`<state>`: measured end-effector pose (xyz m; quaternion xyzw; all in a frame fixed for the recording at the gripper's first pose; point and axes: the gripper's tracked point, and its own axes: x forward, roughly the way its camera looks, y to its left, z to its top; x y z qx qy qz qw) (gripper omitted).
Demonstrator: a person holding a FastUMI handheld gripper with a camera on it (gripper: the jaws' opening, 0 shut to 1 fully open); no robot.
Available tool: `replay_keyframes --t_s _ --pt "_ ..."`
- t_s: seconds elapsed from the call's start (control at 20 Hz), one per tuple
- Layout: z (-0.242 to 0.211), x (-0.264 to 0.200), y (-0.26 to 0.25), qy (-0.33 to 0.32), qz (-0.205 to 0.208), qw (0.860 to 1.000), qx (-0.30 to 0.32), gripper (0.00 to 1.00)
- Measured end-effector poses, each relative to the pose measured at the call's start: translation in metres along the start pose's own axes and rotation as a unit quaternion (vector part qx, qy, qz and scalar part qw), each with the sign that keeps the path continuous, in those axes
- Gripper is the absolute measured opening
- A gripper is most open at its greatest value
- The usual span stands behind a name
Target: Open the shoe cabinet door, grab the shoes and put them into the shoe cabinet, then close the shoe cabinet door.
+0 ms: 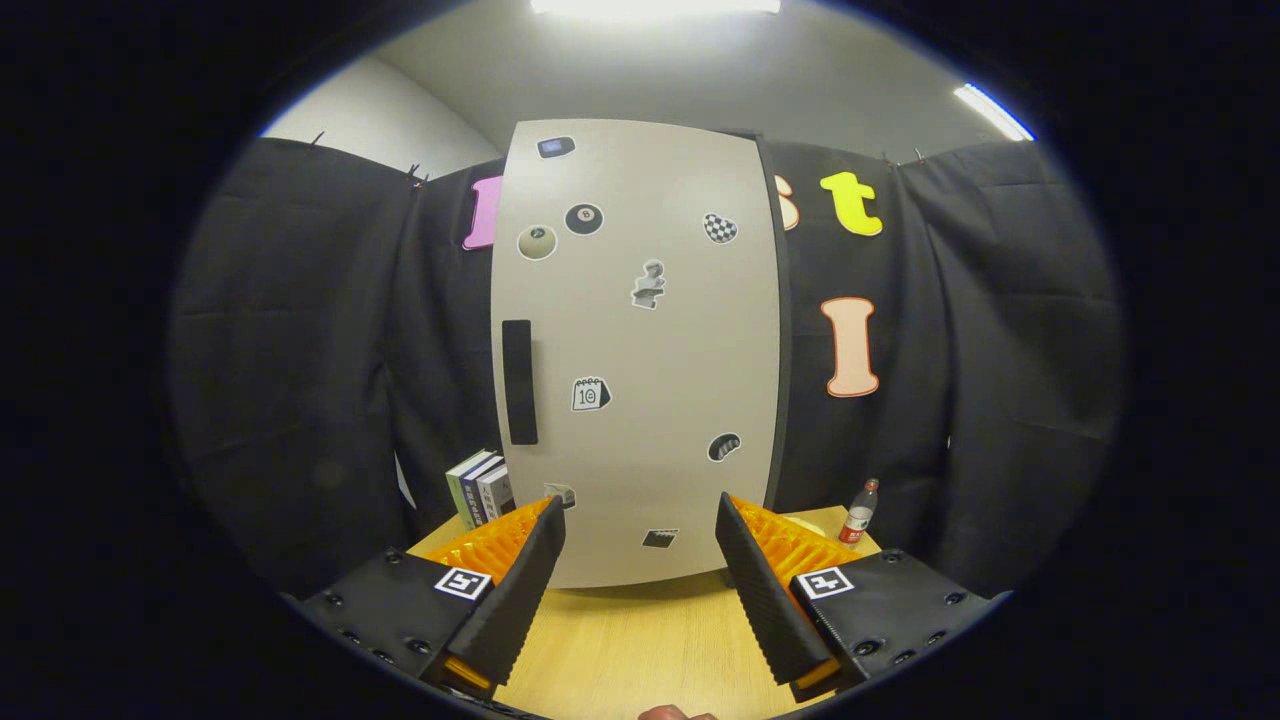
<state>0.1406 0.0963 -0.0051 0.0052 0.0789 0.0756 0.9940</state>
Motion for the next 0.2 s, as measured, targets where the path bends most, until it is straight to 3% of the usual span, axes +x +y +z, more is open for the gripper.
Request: replay_keyframes --t_s 0.2 --pt "0.0075 -0.0065 0.0074 -0.004 0.009 1.0 0.005 0.95"
